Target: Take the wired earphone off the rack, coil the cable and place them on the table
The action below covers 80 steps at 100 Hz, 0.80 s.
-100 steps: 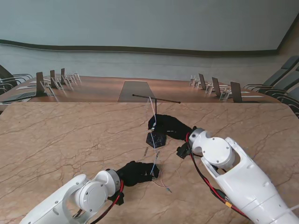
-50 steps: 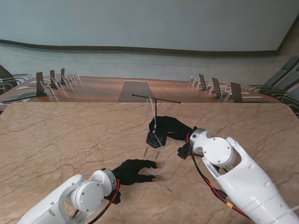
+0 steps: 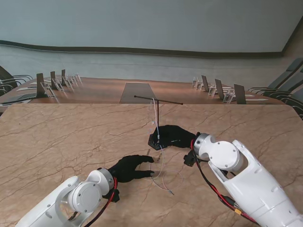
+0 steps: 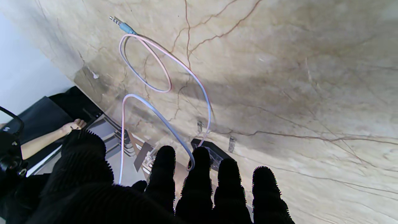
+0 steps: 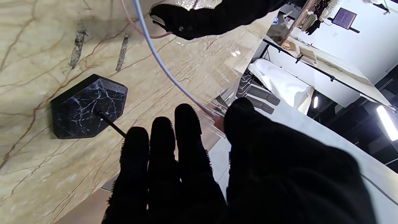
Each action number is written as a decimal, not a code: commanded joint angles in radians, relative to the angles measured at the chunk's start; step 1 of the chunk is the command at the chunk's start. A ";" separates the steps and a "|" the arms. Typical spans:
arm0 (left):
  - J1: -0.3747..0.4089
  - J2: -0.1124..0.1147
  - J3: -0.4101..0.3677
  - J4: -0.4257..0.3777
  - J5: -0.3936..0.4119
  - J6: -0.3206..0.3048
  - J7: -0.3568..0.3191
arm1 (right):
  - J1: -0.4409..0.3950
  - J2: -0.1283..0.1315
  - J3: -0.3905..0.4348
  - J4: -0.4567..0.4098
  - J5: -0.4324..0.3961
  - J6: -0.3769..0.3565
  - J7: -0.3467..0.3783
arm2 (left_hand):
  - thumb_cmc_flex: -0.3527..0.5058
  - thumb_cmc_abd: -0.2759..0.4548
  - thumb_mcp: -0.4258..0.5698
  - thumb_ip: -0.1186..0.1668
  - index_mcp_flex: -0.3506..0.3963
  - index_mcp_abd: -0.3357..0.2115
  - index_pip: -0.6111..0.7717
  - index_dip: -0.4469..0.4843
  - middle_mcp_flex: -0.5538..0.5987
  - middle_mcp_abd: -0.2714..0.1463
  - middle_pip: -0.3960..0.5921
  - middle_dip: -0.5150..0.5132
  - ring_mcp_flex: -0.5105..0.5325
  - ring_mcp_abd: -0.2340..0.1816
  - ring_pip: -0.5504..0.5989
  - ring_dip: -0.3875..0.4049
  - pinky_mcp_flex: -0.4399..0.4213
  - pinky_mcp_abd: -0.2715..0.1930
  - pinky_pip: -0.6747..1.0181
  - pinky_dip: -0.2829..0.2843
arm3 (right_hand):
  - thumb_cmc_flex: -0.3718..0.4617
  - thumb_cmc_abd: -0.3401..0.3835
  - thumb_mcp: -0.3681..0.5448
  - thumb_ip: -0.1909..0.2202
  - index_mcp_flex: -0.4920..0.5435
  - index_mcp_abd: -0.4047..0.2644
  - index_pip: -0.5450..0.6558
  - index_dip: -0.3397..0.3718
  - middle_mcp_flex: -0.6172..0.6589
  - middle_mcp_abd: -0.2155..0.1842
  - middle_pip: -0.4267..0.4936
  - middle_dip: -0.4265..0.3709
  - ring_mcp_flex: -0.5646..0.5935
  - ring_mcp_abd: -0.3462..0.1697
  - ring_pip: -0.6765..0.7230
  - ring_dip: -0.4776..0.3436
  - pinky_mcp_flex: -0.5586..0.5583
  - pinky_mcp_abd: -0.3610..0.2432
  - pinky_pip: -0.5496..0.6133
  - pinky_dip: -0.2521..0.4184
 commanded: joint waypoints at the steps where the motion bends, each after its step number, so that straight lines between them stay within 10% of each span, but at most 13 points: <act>1: 0.009 -0.005 -0.008 -0.013 -0.011 -0.004 0.004 | -0.014 0.001 0.001 -0.010 -0.006 -0.004 -0.007 | -0.026 0.039 -0.003 0.007 -0.010 0.004 -0.046 -0.012 -0.033 -0.036 -0.027 -0.015 -0.027 -0.042 -0.028 -0.016 -0.015 -0.032 -0.030 0.012 | 0.012 0.028 0.038 0.036 0.127 -0.025 0.174 0.060 0.022 0.017 0.025 0.016 0.025 -0.001 0.020 -0.003 0.006 -0.004 0.040 -0.018; 80: -0.022 -0.022 -0.036 -0.002 -0.079 -0.022 0.043 | -0.081 0.020 0.016 -0.054 -0.034 -0.003 0.036 | -0.071 0.101 -0.015 0.008 -0.005 0.005 -0.067 -0.046 -0.036 -0.022 -0.064 -0.063 -0.029 -0.029 -0.117 -0.103 -0.002 -0.022 -0.115 -0.043 | -0.007 -0.017 0.112 0.053 0.174 0.003 0.184 0.064 0.074 0.045 0.040 0.013 0.058 0.016 0.037 0.002 0.024 0.013 0.074 -0.040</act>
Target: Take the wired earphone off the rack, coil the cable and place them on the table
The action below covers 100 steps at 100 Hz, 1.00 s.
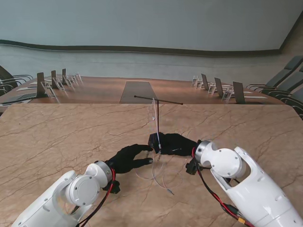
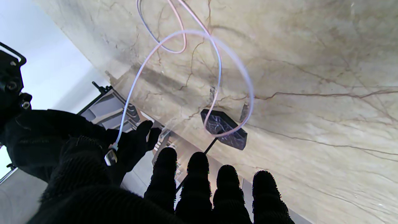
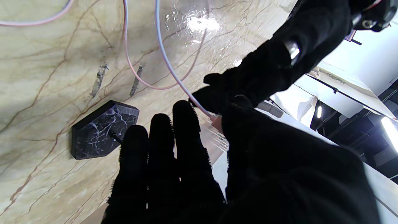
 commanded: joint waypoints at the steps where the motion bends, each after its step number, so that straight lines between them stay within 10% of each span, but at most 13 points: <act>1: -0.003 -0.008 -0.001 0.000 -0.009 -0.004 0.001 | -0.014 0.001 -0.002 -0.010 -0.005 0.002 0.005 | -0.031 0.047 -0.015 0.008 -0.005 -0.017 -0.028 -0.012 0.005 0.001 -0.026 -0.003 -0.009 -0.004 -0.013 -0.016 -0.002 -0.017 -0.016 -0.004 | 0.005 0.024 0.046 0.051 0.141 -0.028 0.184 0.064 0.025 0.028 0.019 0.013 0.022 0.003 0.023 0.002 0.009 -0.001 0.039 -0.016; 100: -0.095 -0.047 0.019 0.062 -0.182 -0.049 0.062 | -0.060 0.014 -0.007 -0.050 -0.030 0.019 0.037 | -0.165 0.067 -0.030 -0.002 0.064 0.046 -0.074 -0.052 0.093 0.054 -0.049 -0.025 0.047 0.062 -0.007 -0.044 0.036 0.019 -0.014 -0.009 | -0.007 0.000 0.083 0.054 0.158 -0.016 0.188 0.058 0.046 0.056 0.053 0.020 0.047 0.017 0.049 0.013 0.024 0.015 0.072 -0.024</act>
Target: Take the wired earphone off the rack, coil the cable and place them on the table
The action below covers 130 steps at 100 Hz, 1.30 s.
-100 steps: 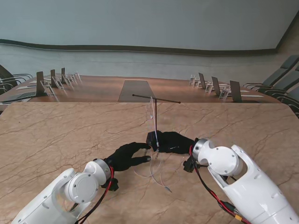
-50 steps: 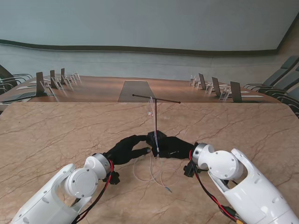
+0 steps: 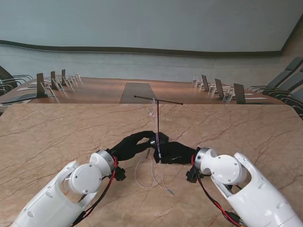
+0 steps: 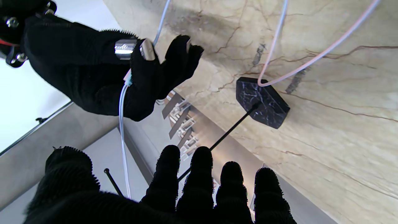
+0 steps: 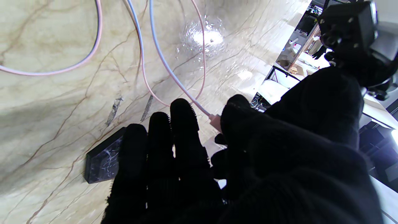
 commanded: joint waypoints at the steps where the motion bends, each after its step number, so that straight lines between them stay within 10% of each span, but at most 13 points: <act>1: -0.010 -0.014 0.005 0.011 -0.013 -0.007 0.000 | -0.010 0.000 -0.006 -0.014 -0.002 0.002 0.007 | -0.050 0.038 -0.018 -0.002 0.011 0.010 -0.038 -0.013 0.008 0.005 -0.023 -0.011 0.006 0.005 -0.008 -0.015 0.006 -0.010 -0.017 -0.010 | 0.004 0.020 0.041 0.054 0.137 -0.038 0.188 0.058 0.020 0.034 0.027 0.017 0.035 0.003 0.025 0.011 0.014 0.001 0.046 -0.013; 84: -0.091 -0.038 0.036 0.102 -0.154 -0.050 -0.002 | 0.013 0.008 -0.084 -0.024 0.020 0.037 0.047 | -0.091 0.029 -0.014 -0.005 0.105 0.048 -0.077 -0.067 0.144 0.063 -0.041 -0.025 0.095 0.081 0.074 -0.029 0.144 -0.043 -0.017 -0.129 | -0.002 0.011 0.057 0.051 0.142 -0.035 0.191 0.052 0.036 0.056 0.059 0.021 0.071 -0.003 0.052 0.024 0.045 -0.007 0.081 -0.021; 130: -0.146 -0.059 0.060 0.141 -0.272 -0.087 -0.007 | 0.015 0.007 -0.081 -0.025 0.017 0.040 0.045 | -0.103 0.048 -0.011 -0.004 0.167 0.057 -0.073 -0.050 0.336 0.097 -0.004 -0.023 0.244 0.124 0.190 -0.040 0.112 -0.027 0.520 -0.285 | -0.004 0.008 0.058 0.055 0.139 -0.033 0.192 0.045 0.036 0.063 0.070 0.020 0.072 0.002 0.058 0.027 0.043 -0.001 0.090 -0.023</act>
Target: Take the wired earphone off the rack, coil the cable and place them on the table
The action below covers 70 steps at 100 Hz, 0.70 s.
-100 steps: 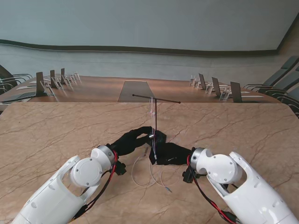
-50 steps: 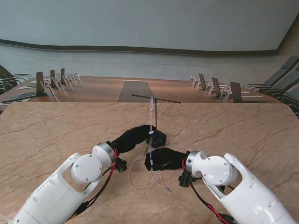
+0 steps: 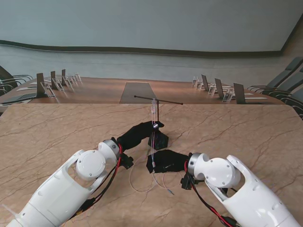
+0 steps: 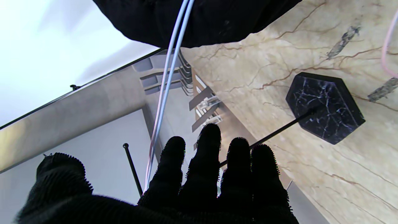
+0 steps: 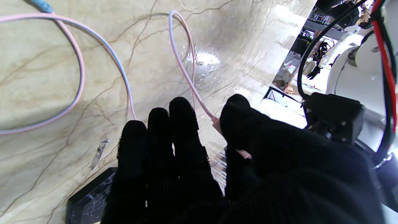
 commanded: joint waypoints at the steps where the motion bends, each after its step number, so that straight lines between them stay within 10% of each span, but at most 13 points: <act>1: -0.003 -0.009 0.000 -0.003 -0.007 -0.003 -0.002 | -0.001 -0.002 -0.002 -0.009 -0.002 0.005 0.004 | -0.028 0.036 -0.010 -0.004 0.026 0.007 -0.031 0.003 0.017 0.010 0.014 -0.009 0.024 0.009 0.019 -0.004 0.000 -0.017 0.036 -0.018 | -0.001 0.021 0.041 0.055 0.129 -0.037 0.192 0.046 0.020 0.052 0.028 0.012 0.025 -0.004 0.032 0.013 0.005 -0.011 0.046 -0.013; 70: -0.044 -0.026 0.015 0.013 -0.093 -0.056 0.004 | 0.016 -0.004 -0.005 -0.012 0.001 0.030 0.005 | 0.022 0.071 -0.014 -0.006 -0.007 -0.024 -0.002 0.013 0.061 0.010 0.041 -0.028 0.072 0.028 0.064 -0.031 0.058 -0.004 0.081 -0.029 | -0.006 0.011 0.050 0.055 0.130 -0.034 0.193 0.033 0.025 0.058 0.032 0.010 0.030 0.001 0.036 0.014 0.008 -0.004 0.054 -0.015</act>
